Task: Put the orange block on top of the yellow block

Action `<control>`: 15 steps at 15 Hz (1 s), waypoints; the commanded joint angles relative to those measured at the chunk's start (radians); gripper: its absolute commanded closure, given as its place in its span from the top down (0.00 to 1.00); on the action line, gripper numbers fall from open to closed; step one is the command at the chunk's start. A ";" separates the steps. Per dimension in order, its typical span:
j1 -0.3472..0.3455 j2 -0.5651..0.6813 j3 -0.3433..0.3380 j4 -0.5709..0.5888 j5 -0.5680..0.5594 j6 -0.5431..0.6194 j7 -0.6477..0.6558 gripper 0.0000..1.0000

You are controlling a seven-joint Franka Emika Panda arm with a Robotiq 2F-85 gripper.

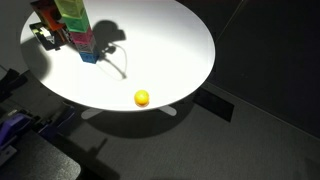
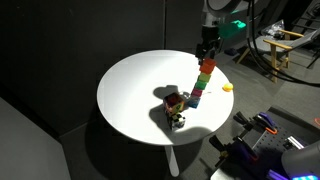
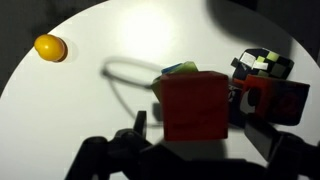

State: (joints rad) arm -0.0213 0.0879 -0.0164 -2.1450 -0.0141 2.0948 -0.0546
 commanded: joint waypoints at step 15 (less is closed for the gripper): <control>0.003 -0.235 0.008 -0.084 0.018 -0.029 0.012 1.00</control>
State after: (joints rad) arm -0.0206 -0.0623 -0.0047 -2.1809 0.0147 2.0947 -0.0574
